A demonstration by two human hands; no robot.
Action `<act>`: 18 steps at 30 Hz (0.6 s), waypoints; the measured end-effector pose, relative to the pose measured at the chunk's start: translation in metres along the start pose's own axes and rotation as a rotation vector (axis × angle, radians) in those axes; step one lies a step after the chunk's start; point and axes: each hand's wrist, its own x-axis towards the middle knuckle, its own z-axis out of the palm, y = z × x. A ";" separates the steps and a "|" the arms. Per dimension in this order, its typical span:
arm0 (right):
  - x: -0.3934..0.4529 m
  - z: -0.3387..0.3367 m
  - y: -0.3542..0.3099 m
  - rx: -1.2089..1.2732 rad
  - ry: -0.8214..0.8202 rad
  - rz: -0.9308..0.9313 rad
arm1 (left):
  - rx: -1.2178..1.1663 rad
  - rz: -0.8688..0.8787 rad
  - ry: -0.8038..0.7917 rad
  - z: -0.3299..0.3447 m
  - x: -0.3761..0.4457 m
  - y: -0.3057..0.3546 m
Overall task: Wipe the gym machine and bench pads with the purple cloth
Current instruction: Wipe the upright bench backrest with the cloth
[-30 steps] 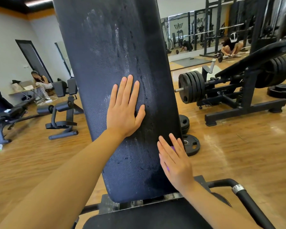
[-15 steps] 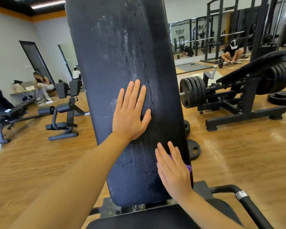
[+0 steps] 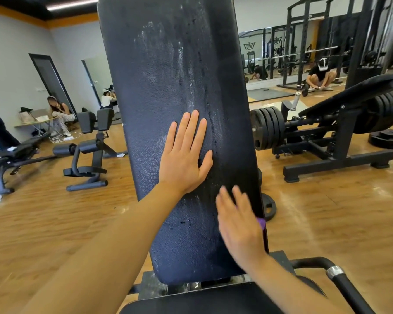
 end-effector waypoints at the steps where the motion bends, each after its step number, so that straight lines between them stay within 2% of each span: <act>1: -0.026 -0.001 -0.007 0.000 -0.072 -0.098 | -0.003 -0.011 -0.004 0.000 0.001 0.000; 3: -0.051 -0.005 -0.009 0.042 -0.154 -0.232 | -0.013 -0.021 -0.009 0.000 0.001 0.001; 5: -0.032 -0.007 0.001 0.080 -0.147 -0.259 | -0.004 -0.010 -0.006 0.001 0.001 0.001; 7: 0.011 -0.009 0.012 0.114 -0.055 -0.162 | 0.004 0.011 0.013 0.001 0.000 -0.001; 10: 0.084 -0.007 0.032 0.129 0.102 0.146 | 0.001 0.017 0.030 0.001 -0.001 -0.001; 12: 0.103 -0.005 0.032 0.123 0.136 0.278 | -0.006 0.014 0.022 0.001 -0.001 -0.001; 15: 0.068 -0.002 0.007 0.109 0.091 0.266 | -0.010 0.018 0.030 0.002 -0.001 -0.001; 18: 0.026 -0.006 -0.013 0.134 -0.067 0.208 | -0.009 0.003 0.032 0.003 0.000 -0.001</act>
